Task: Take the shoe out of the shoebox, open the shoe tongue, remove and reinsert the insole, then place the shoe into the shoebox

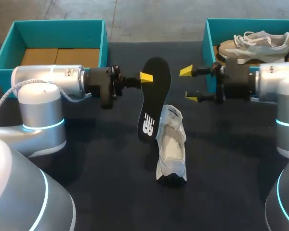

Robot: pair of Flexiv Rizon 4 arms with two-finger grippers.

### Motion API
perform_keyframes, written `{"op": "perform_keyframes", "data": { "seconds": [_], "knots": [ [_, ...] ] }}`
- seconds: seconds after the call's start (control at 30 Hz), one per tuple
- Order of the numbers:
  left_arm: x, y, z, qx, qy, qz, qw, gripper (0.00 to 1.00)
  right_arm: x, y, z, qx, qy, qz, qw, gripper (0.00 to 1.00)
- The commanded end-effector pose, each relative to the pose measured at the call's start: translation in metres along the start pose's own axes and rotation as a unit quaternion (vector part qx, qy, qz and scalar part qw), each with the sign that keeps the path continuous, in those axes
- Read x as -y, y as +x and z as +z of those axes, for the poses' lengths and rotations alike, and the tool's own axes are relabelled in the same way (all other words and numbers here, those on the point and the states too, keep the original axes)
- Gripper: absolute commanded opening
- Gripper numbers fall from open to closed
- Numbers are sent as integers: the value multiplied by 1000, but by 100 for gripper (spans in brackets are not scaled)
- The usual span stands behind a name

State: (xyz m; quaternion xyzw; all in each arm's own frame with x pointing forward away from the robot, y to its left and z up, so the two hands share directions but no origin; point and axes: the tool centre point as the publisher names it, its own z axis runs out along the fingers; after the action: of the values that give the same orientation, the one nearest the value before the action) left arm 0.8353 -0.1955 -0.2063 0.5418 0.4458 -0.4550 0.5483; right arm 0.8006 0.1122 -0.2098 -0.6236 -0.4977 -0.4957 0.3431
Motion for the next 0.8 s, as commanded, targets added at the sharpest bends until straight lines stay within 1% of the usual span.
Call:
{"op": "perform_keyframes", "data": {
  "seconds": [0.03, 0.1, 0.13, 0.33, 0.63, 0.67, 0.73, 0.8],
  "knots": [
    [16, -6, -7, -10, -11, -5, 1000, 0, 16, 0, -53, 57, -5, 1, 998, 100],
    [21, -6, -9, -14, -14, -10, 1000, 0, 21, -3, -64, 72, -9, -2, 997, 100],
    [26, -5, -10, -15, -17, -17, 1000, 0, 24, -6, -71, 88, -9, -3, 996, 100],
    [45, -5, -9, -19, -23, -52, 998, 0, 37, -11, -99, 131, -8, -16, 991, 100],
    [73, -8, -7, -30, -34, -98, 994, 0, 56, -12, -133, 186, -4, -28, 982, 100],
    [75, -8, -6, -30, -34, -110, 993, 0, 58, -12, -137, 194, -5, -24, 981, 100],
    [80, -10, -6, -41, -40, -135, 989, 0, 58, -12, -137, 194, -5, -24, 981, 100],
    [84, -12, -6, -59, -34, -150, 986, 0, 58, -12, -137, 194, -5, -24, 981, 100]
  ]
}}
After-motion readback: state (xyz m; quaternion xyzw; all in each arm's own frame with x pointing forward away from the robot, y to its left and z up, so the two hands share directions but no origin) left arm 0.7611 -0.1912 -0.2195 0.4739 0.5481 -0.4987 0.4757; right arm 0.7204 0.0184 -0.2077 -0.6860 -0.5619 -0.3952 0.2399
